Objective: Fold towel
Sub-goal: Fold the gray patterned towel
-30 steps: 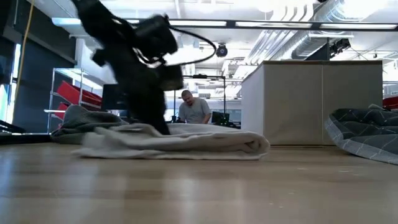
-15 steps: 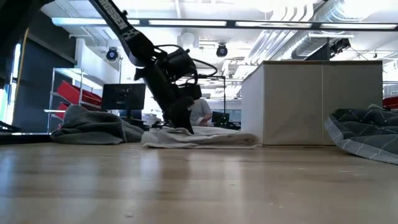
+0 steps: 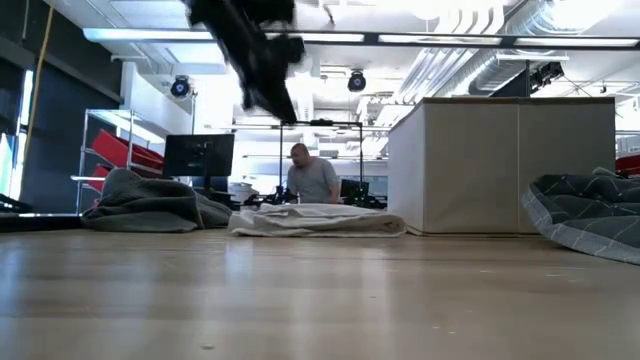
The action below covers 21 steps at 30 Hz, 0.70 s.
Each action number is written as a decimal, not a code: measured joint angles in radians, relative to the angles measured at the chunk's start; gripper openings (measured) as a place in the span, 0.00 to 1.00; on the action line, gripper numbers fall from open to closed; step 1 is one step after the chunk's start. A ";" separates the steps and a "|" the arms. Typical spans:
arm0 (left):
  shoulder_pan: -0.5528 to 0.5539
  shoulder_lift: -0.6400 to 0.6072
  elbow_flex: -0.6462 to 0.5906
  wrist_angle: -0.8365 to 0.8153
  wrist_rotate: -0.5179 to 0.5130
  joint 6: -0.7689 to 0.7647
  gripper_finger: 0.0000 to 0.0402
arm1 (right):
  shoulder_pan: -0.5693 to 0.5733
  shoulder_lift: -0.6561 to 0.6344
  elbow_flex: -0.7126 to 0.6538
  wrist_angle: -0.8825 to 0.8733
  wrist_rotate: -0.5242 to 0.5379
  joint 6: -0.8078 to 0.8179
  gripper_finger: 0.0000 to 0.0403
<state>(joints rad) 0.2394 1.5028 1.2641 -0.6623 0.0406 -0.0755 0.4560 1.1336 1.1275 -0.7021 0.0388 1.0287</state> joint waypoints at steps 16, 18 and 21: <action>-0.305 -0.111 -0.060 -0.050 0.068 -0.102 0.00 | 0.224 0.042 -0.052 -0.431 -0.420 -0.072 0.17; -0.316 -0.101 -0.060 -0.053 0.040 -0.108 0.00 | 0.239 0.071 -0.069 -0.435 -0.431 -0.187 0.25; -0.327 -0.091 -0.060 -0.055 0.034 -0.122 0.00 | 0.246 0.124 -0.080 -0.437 -0.393 -0.319 0.33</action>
<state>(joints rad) -0.0879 1.4123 1.2045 -0.7175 0.0744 -0.1979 0.7021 1.2576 1.0470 -1.1395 -0.3540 0.7096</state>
